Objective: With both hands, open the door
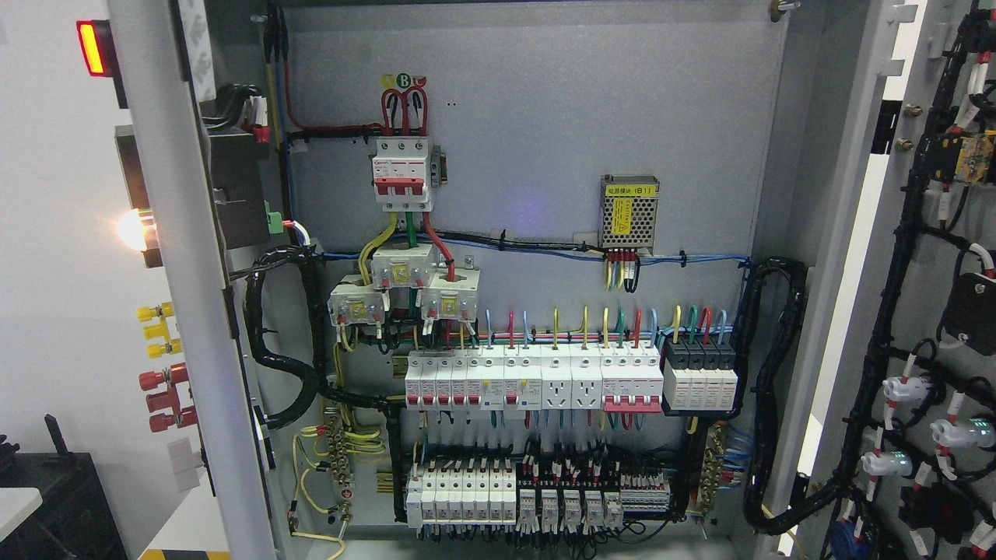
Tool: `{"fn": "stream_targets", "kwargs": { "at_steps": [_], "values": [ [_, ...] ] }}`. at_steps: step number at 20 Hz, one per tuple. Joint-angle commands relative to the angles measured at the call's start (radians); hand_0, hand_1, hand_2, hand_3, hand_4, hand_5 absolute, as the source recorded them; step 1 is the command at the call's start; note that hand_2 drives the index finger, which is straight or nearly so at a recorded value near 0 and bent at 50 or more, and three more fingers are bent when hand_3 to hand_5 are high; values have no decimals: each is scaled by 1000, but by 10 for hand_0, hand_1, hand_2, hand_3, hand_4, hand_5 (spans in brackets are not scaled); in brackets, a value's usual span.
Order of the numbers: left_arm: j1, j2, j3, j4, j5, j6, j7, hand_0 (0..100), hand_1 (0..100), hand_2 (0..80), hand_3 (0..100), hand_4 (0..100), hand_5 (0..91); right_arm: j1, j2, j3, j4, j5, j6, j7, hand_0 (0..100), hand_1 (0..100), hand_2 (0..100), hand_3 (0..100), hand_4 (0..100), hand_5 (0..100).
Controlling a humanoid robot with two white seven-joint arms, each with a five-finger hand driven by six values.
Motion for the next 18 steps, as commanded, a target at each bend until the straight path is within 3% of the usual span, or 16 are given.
{"fn": "stream_targets", "kwargs": {
  "at_steps": [1, 5, 18],
  "values": [
    [23, -34, 2, 2, -2, 0, 0, 0, 0, 0, 0, 42, 0, -18, 15, 25, 1, 3, 0, -1, 0, 0, 0, 0, 0, 0],
    [23, -34, 2, 2, -2, 0, 0, 0, 0, 0, 0, 42, 0, -34, 24, 49, 4, 4, 3, -1, 0, 0, 0, 0, 0, 0],
    [25, -34, 2, 2, -3, 0, 0, 0, 0, 0, 0, 42, 0, -38, 50, 54, 5, 30, 23, -1, 0, 0, 0, 0, 0, 0]
  ]
}}
